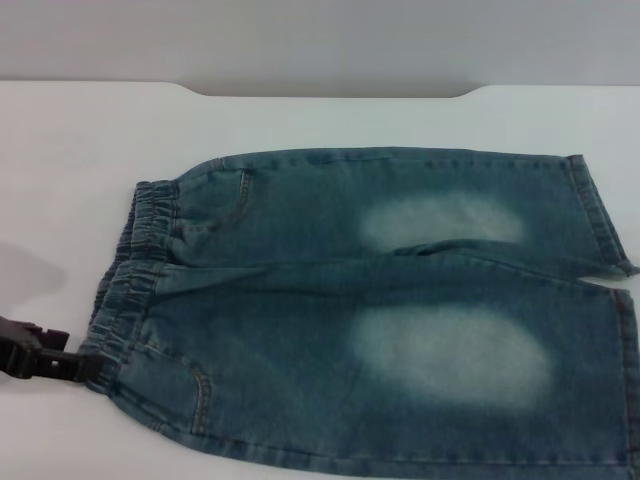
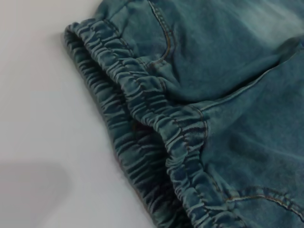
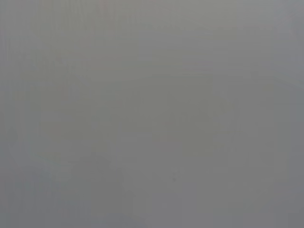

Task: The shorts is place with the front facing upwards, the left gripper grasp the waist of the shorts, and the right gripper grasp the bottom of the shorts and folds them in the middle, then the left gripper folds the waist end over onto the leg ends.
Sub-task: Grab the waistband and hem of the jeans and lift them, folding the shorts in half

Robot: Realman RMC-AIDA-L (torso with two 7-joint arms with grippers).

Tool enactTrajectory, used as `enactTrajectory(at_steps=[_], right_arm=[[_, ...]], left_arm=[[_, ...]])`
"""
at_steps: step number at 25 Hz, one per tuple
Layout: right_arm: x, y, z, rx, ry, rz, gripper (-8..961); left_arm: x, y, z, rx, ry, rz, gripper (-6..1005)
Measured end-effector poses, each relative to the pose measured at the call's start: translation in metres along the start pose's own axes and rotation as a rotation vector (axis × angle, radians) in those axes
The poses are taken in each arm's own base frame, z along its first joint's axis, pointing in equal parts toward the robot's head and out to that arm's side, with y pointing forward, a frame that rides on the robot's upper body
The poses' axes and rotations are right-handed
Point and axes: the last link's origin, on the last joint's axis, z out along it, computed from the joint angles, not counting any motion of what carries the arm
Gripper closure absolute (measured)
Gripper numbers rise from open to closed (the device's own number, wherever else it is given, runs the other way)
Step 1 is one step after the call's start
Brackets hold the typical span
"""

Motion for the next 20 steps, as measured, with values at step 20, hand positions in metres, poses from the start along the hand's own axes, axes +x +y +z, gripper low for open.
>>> enactTrajectory(at_steps=[20], right_arm=[[0.0, 0.0, -0.001, 0.002, 0.0, 0.015, 416]], left_arm=[[0.01, 0.017, 0.006, -0.09, -0.022, 0.044, 234]])
